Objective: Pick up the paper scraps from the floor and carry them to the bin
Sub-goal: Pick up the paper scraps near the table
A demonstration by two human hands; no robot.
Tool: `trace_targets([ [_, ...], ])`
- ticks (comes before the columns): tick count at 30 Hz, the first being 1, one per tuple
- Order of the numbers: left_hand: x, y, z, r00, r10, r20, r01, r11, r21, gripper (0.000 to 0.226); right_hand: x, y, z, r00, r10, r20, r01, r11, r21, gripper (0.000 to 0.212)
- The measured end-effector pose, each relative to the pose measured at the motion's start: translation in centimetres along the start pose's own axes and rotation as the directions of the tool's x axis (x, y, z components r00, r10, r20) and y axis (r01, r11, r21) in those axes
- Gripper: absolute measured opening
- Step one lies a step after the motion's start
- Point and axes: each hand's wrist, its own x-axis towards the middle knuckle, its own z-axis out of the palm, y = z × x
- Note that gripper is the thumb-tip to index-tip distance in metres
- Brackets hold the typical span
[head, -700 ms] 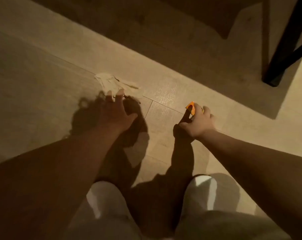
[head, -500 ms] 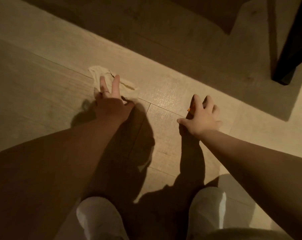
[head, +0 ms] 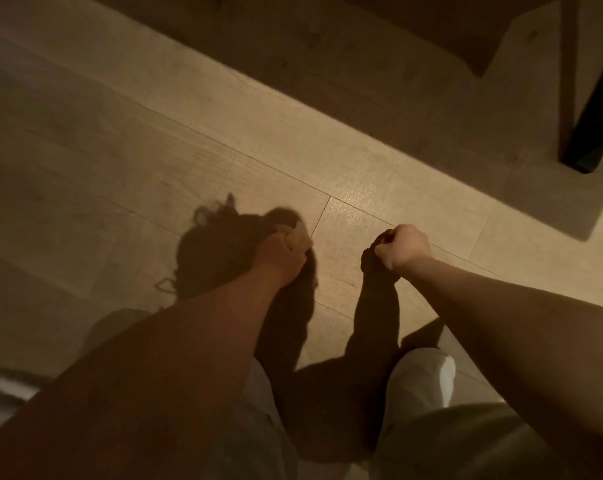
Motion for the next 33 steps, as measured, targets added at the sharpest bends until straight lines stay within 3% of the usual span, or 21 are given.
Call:
trace_targets([
  [6, -10.4, 1.9, -5.0, 0.991, -0.119, -0.054, 0.108, 0.979, -0.174, 0.037, -10.2, -1.6, -5.4, 0.991, -0.061, 0.118, 0.042, 0.986, 0.159, 0.023],
  [9, -16.7, 2.3, -9.4, 0.95, -0.079, -0.303, 0.072, 0.997, -0.035, 0.038, -18.2, -3.1, -9.8, 0.969, -0.104, 0.226, 0.043, 0.965, 0.26, 0.015],
  [10, -18.9, 2.3, -10.7, 0.95, -0.121, -0.288, 0.107, 0.992, -0.065, 0.044, -21.0, -3.7, -11.3, 0.958, -0.118, 0.262, 0.037, 0.955, 0.294, 0.014],
  [12, -24.2, 2.6, -13.3, 0.984, -0.162, -0.07, 0.15, 0.976, -0.158, 0.051, -26.9, -5.1, -14.2, 0.933, -0.147, 0.329, 0.03, 0.942, 0.335, 0.008],
  [13, -27.7, 3.0, -14.7, 0.983, -0.18, -0.039, 0.167, 0.963, -0.212, 0.046, -30.0, -6.1, -15.7, 0.917, -0.165, 0.363, 0.036, 0.941, 0.338, 0.009],
  [14, -31.6, 3.9, -16.7, 0.968, -0.248, -0.035, 0.216, 0.898, -0.384, 0.042, -32.9, -7.0, -17.1, 0.899, -0.181, 0.398, 0.037, 0.938, 0.345, 0.01],
  [17, -39.8, 3.7, -21.3, 0.944, -0.313, -0.107, 0.198, 0.794, -0.575, 0.04, -41.3, -10.0, -20.7, 0.862, -0.222, 0.456, 0.03, 0.92, 0.391, 0.008],
  [19, -44.5, 2.2, -23.6, 0.932, -0.347, -0.102, 0.194, 0.719, -0.668, 0.024, -46.4, -12.2, -22.1, 0.848, -0.245, 0.47, 0.074, 0.933, 0.353, 0.011],
  [21, -48.9, 0.9, -25.8, 0.921, -0.385, -0.065, 0.186, 0.578, -0.794, 0.023, -50.9, -14.4, -22.5, 0.838, -0.267, 0.477, 0.138, 0.948, 0.288, 0.014],
  [24, -54.1, -3.2, -28.6, 0.893, -0.449, -0.035, 0.215, 0.493, -0.843, 0.039, -56.4, -18.4, -20.9, 0.83, -0.277, 0.484, 0.19, 0.957, 0.221, 0.024],
  [26, -57.1, -6.7, -30.2, 0.869, -0.495, 0.011, 0.229, 0.381, -0.896, 0.045, -59.8, -21.3, -18.7, 0.837, -0.281, 0.469, 0.224, 0.959, 0.174, 0.022],
  [29, -61.4, -12.9, -32.5, 0.839, -0.529, 0.128, 0.238, 0.145, -0.96, 0.032, -64.1, -25.1, -14.5, 0.859, -0.283, 0.426, 0.253, 0.959, 0.128, 0.016],
  [33, -65.6, -21.5, -35.2, 0.815, -0.561, 0.146, 0.203, 0.041, -0.978, 0.024, -68.3, -28.8, -8.8, 0.872, -0.307, 0.381, 0.316, 0.948, 0.041, 0.028],
])
